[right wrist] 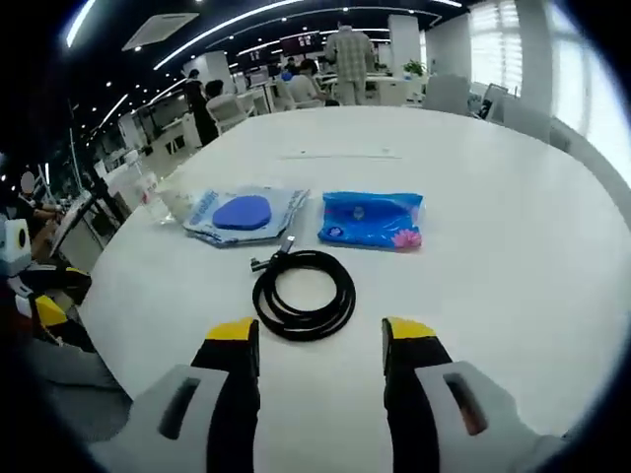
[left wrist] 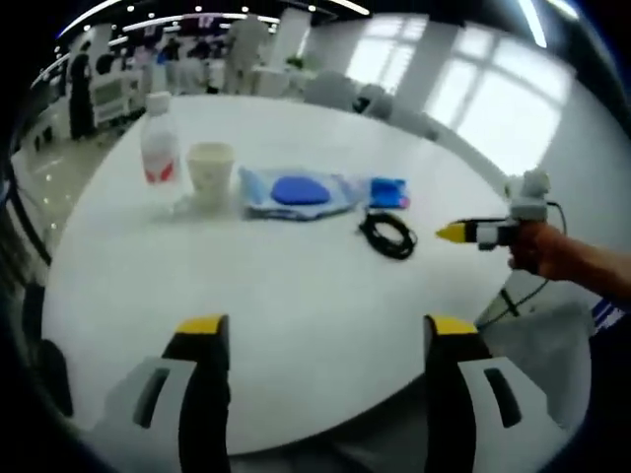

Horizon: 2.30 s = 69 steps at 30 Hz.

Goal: Arrange the tabletop items into an orderly group along one side of the table until the central work area is clear of visible clutter.

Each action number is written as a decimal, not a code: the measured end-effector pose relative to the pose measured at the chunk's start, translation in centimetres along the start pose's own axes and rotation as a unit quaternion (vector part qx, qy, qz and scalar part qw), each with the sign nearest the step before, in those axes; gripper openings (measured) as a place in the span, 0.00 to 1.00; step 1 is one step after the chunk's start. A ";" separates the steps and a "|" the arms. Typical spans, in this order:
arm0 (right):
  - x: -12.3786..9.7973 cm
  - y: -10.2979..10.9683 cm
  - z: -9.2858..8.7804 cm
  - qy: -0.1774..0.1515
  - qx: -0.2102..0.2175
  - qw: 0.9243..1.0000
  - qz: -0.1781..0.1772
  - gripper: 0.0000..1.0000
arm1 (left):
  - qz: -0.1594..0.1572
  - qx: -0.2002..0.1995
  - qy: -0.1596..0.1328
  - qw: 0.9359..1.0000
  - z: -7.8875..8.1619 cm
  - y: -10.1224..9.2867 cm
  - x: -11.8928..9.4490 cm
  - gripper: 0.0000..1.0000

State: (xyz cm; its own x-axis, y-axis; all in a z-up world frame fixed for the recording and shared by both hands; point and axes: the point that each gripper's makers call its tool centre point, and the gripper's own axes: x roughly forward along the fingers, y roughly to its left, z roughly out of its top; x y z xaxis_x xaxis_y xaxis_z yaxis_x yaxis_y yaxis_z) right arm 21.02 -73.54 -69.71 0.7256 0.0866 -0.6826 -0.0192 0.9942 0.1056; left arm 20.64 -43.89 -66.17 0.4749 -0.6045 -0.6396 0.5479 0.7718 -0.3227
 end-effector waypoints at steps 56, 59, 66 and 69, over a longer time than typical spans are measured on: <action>-4.8 4.1 -2.8 -0.023 0.010 1.000 0.006 0.35 | 0.003 0.025 -0.026 0.999 0.5 0.2 -1.6 0.75; -4.8 4.1 -2.9 -0.023 0.010 1.000 0.006 0.35 | 0.006 0.027 -0.027 0.999 0.5 0.3 -1.6 0.77; -4.6 4.4 -3.3 -0.014 0.003 1.000 0.011 0.40 | 0.020 0.028 -0.027 0.999 0.4 0.9 -1.7 0.79; -4.5 4.5 -3.4 -0.012 -0.004 1.000 0.012 0.42 | 0.025 0.028 -0.029 0.999 0.5 1.1 -1.8 0.80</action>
State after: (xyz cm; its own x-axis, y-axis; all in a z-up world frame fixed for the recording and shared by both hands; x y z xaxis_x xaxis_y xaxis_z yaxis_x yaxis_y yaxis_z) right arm 15.34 -69.25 -68.59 0.7410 0.1097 -0.6624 -0.0426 0.9922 0.1167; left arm 20.69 -42.08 -65.06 0.5402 -0.5776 -0.6120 0.5602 0.7895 -0.2506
